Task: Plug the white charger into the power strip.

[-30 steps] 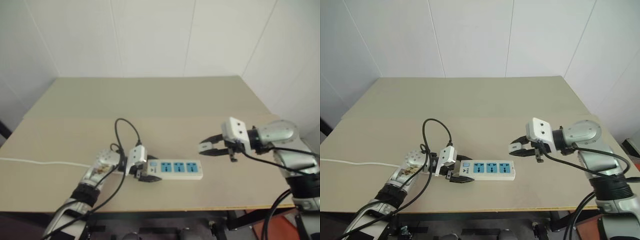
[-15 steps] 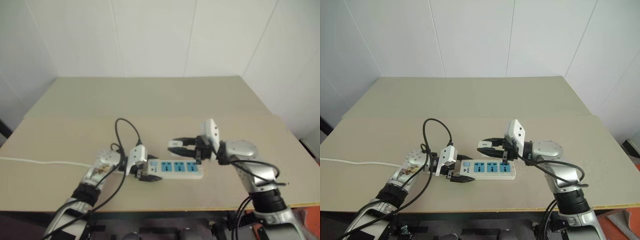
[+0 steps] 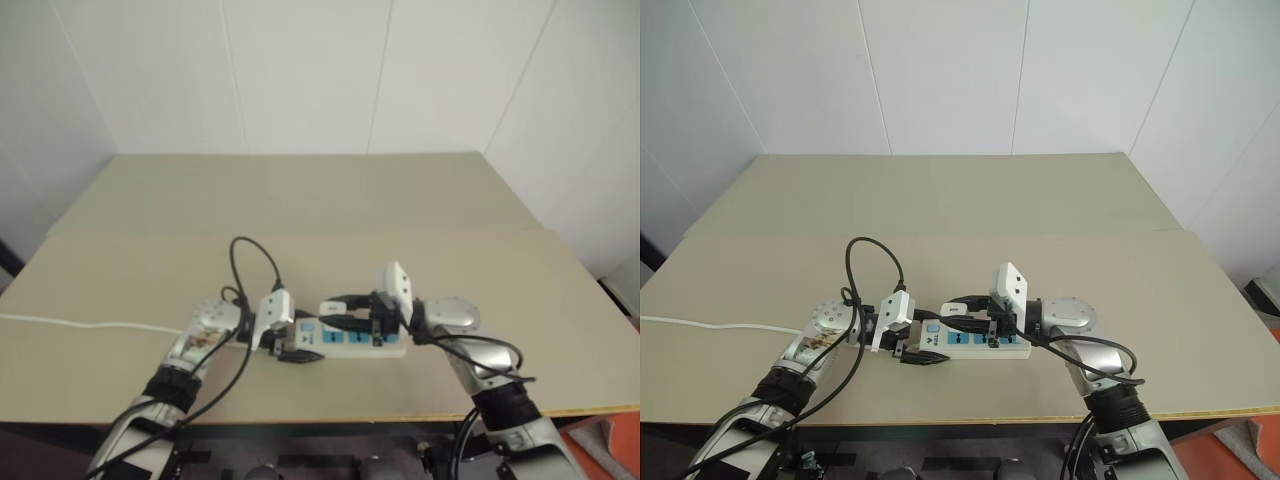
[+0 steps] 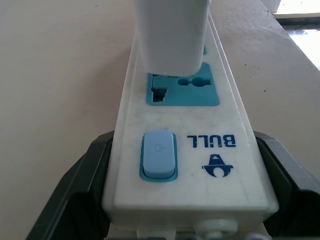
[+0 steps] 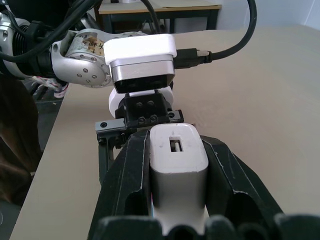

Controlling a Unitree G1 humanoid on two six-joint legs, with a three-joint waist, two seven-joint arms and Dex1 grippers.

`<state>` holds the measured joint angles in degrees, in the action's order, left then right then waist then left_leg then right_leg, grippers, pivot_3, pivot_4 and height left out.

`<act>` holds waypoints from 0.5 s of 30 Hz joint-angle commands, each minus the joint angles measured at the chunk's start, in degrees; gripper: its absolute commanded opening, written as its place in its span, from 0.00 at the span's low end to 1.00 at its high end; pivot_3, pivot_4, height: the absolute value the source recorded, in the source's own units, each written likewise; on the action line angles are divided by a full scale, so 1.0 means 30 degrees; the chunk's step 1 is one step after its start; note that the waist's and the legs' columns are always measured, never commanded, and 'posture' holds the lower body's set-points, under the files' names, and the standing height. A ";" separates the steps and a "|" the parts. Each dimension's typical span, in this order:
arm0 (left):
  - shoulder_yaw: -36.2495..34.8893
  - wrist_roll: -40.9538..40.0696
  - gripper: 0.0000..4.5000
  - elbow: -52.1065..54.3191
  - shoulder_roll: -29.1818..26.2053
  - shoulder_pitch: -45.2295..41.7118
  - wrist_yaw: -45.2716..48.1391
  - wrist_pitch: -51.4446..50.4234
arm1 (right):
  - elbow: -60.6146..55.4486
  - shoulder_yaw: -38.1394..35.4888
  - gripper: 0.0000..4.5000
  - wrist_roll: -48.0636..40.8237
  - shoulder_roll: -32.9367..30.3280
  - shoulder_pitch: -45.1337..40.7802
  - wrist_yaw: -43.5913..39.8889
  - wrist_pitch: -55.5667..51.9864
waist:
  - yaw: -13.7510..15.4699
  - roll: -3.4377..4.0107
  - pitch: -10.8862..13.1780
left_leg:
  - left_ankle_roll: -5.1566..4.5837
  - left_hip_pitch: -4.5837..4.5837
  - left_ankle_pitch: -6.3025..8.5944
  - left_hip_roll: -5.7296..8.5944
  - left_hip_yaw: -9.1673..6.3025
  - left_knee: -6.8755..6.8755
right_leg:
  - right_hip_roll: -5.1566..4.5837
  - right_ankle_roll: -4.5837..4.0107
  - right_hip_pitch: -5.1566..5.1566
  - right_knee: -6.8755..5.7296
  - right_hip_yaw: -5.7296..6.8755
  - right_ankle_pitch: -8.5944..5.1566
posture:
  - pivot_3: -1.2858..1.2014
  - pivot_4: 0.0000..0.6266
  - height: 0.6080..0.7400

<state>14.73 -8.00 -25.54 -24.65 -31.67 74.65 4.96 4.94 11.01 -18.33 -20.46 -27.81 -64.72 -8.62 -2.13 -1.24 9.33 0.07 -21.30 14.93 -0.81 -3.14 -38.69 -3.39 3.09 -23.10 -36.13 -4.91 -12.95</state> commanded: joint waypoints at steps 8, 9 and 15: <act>0.0268 0.0573 0.74 -0.0232 -0.0370 0.0052 0.0010 -0.0281 | 0.1226 -0.0275 0.26 0.0441 0.0384 -0.0746 0.0065 0.1414 | -0.0036 0.0002 -0.0001 | 0.0000 0.0003 0.0000 -0.0002 -0.0003 0.0001 | 0.0000 -0.0001 0.0000 -0.0003 0.0002 0.0000 | 0.52 0.24 1.00; 0.0260 0.0569 0.74 -0.0222 -0.0394 0.0045 0.0025 -0.0294 | 0.1200 -0.0274 0.26 0.0434 0.0331 -0.0683 0.0012 0.1426 | -0.0040 0.0002 -0.0001 | 0.0000 0.0003 0.0000 -0.0002 -0.0004 0.0001 | 0.0000 -0.0001 -0.0001 -0.0003 0.0002 0.0000 | 0.52 0.24 1.00; 0.0284 0.0551 0.74 -0.0217 -0.0465 0.0012 0.0118 -0.0301 | 0.1395 -0.0025 0.26 0.0763 0.0347 -0.0375 -0.0041 0.1900 | -0.0049 0.0002 -0.0001 | 0.0000 0.0002 0.0000 -0.0002 -0.0004 0.0003 | 0.0001 -0.0001 -0.0001 0.0000 0.0002 0.0000 | 0.52 0.24 1.00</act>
<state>14.66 -8.26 -25.54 -24.85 -31.67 74.91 4.75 9.09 11.12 -16.61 -19.13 -28.93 -65.04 -4.33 -2.28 -1.24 9.33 0.07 -21.29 14.93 -0.81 -3.15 -38.68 -3.38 3.08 -23.10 -36.13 -4.91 -12.95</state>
